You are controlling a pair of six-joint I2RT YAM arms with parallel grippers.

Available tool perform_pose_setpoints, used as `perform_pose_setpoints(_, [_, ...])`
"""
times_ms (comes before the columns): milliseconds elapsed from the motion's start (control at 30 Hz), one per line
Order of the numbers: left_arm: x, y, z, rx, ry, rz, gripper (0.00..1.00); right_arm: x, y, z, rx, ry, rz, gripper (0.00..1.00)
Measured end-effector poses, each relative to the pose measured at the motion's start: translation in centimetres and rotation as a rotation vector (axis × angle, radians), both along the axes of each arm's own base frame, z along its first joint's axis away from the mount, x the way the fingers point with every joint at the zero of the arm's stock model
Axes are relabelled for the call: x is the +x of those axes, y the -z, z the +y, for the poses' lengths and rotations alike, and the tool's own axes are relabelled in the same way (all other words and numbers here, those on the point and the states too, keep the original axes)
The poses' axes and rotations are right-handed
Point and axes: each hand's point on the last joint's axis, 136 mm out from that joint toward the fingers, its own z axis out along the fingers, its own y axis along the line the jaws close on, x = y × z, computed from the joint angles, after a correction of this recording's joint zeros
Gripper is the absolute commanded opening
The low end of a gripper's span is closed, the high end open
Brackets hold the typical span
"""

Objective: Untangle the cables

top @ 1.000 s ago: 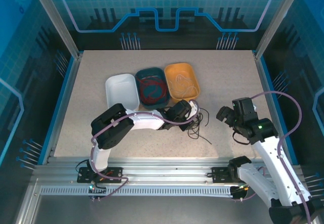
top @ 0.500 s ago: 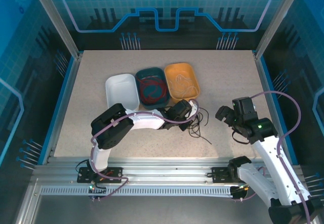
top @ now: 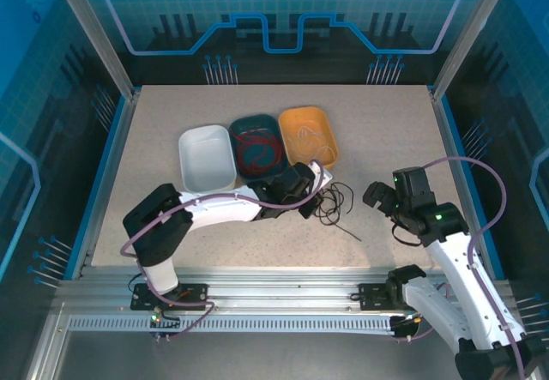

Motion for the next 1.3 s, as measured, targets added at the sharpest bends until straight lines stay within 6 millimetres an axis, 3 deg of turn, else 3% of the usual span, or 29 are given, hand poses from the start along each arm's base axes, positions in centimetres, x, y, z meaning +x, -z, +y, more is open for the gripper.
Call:
perform_pose_setpoints(300, [-1.2,-2.0,1.9,-0.044,-0.027,-0.010,0.00,0.8,1.0,1.8,0.071,-0.069,-0.006,1.00])
perform_pose_setpoints(667, [-1.4,-7.2,3.4,-0.140,-0.074,-0.090,0.00,1.6,2.2,3.8,0.153,-0.129,0.004,0.97])
perform_pose_setpoints(1133, [-1.5,-7.1,4.1,-0.158,-0.113,-0.077,0.00,2.7,3.2,6.0,0.245,-0.192,0.012,0.89])
perform_pose_setpoints(1300, [-1.7,-7.6,4.4,-0.183,-0.122,-0.085,0.00,3.1,3.2,6.6,0.272,-0.206,0.001,0.81])
